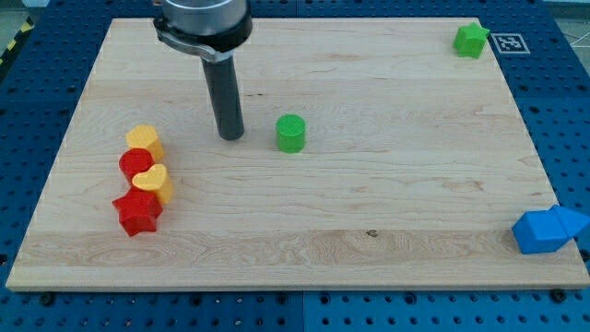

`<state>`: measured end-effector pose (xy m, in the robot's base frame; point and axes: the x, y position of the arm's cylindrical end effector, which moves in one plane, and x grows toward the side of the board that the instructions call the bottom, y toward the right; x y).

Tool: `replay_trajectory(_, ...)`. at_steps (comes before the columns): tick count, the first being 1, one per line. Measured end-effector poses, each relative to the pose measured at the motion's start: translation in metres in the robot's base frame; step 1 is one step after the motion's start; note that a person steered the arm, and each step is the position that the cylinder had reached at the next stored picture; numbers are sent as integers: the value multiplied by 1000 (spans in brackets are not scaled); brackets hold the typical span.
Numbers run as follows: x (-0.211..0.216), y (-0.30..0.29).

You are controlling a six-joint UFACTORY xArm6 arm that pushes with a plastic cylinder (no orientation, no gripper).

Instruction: Push green circle towards the top center

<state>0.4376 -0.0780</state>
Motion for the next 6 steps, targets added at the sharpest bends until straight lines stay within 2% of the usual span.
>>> replay_trajectory(2,16,76)
replay_trajectory(4,37,107)
replay_trajectory(6,6,112)
